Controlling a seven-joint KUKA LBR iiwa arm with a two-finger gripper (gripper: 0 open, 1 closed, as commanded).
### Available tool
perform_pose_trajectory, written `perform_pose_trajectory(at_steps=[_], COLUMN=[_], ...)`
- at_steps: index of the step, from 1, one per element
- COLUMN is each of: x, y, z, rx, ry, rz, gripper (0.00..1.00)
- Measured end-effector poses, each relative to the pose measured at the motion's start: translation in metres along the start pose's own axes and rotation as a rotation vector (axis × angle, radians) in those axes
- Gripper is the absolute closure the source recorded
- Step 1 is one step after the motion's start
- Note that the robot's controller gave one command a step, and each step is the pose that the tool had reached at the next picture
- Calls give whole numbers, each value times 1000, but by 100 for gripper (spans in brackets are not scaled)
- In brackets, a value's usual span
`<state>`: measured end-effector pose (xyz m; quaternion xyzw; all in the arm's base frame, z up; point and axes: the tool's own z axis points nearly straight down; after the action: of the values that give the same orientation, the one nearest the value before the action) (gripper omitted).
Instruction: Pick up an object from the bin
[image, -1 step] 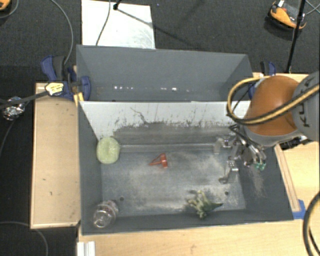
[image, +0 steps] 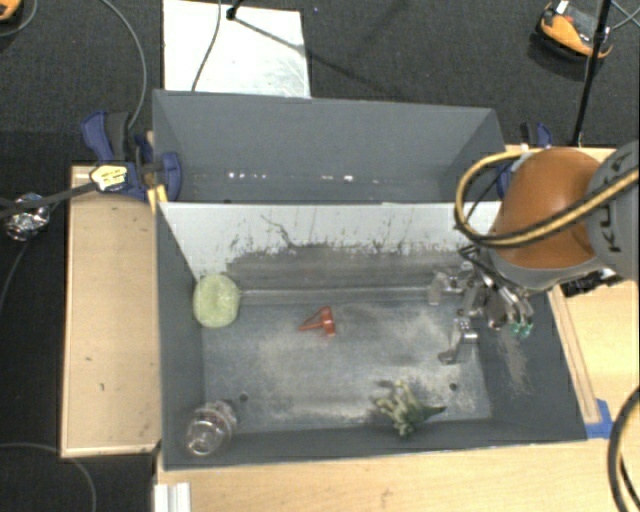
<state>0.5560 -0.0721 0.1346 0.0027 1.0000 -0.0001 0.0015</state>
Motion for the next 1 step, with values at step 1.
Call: perform_pose_trajectory(at_steps=[1], x=[9], y=[52], z=[22], rx=[0], ry=[2], rz=[-90], gripper=[0])
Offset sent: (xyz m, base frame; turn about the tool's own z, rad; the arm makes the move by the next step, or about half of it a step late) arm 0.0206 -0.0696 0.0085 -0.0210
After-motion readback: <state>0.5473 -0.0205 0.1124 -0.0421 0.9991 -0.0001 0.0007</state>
